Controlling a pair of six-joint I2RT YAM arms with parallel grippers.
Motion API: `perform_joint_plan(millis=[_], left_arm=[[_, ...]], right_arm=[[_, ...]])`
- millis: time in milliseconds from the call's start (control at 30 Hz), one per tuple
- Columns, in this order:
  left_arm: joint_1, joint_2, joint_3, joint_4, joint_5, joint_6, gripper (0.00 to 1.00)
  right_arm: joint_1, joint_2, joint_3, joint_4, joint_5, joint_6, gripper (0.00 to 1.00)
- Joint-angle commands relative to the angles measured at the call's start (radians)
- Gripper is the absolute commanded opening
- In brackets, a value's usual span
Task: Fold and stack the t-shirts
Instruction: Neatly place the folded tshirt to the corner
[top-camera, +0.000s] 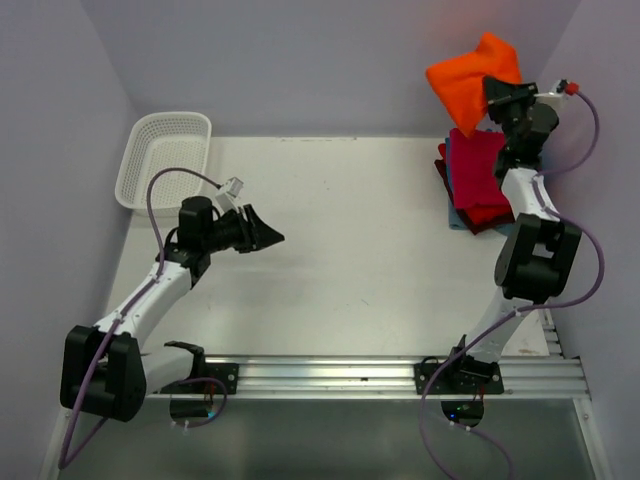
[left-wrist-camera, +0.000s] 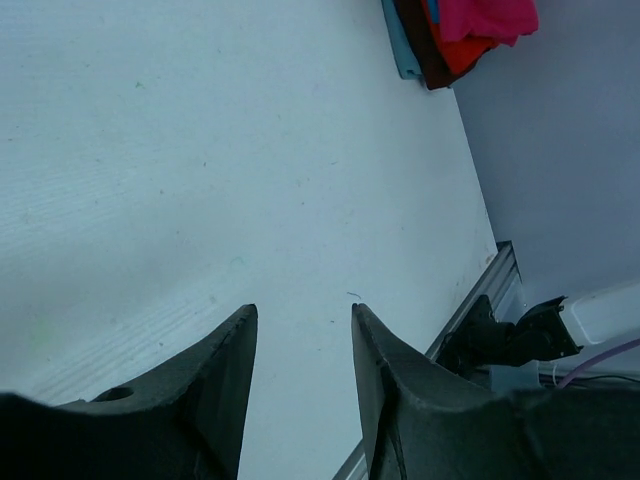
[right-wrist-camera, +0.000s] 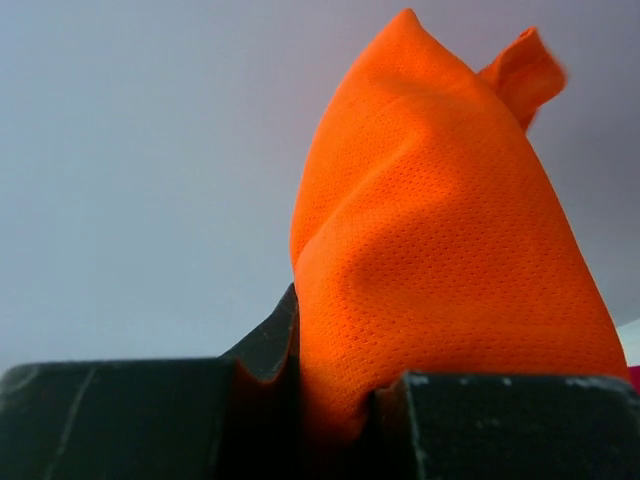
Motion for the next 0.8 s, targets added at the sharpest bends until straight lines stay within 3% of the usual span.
perform_joint_plan(millis=[0,133,267,567,600,667,700,767], left_arm=[[0.034,-0.044,-0.035,-0.010,0.018,0.055,0.45],[0.038,-0.027,-0.072,0.016,0.041,0.043,0.39],[0.038,0.008,-0.094,0.050,0.065,0.024,0.35],[0.037,0.004,-0.111,0.059,0.073,0.012,0.33],[0.038,0.004,-0.112,0.058,0.076,0.013,0.33],[0.038,0.004,-0.114,0.056,0.079,0.013,0.33],[0.038,0.004,-0.117,0.056,0.084,0.013,0.33],[0.038,-0.001,-0.115,0.056,0.095,0.012,0.33]], right_arm=[[-0.012,-0.080,-0.089,-0.038,0.248,-0.161,0.00],[-0.020,-0.111,-0.245,-0.058,0.402,-0.232,0.00],[-0.020,-0.095,-0.353,-0.117,0.433,-0.238,0.00],[-0.017,-0.225,-0.477,-0.202,0.554,-0.244,0.00],[-0.017,-0.238,-0.477,-0.217,0.560,-0.244,0.03],[-0.017,-0.284,-0.474,-0.245,0.574,-0.255,0.30],[-0.017,-0.302,-0.476,-0.280,0.583,-0.264,0.38],[-0.017,-0.385,-0.482,-0.359,0.592,-0.269,0.45]])
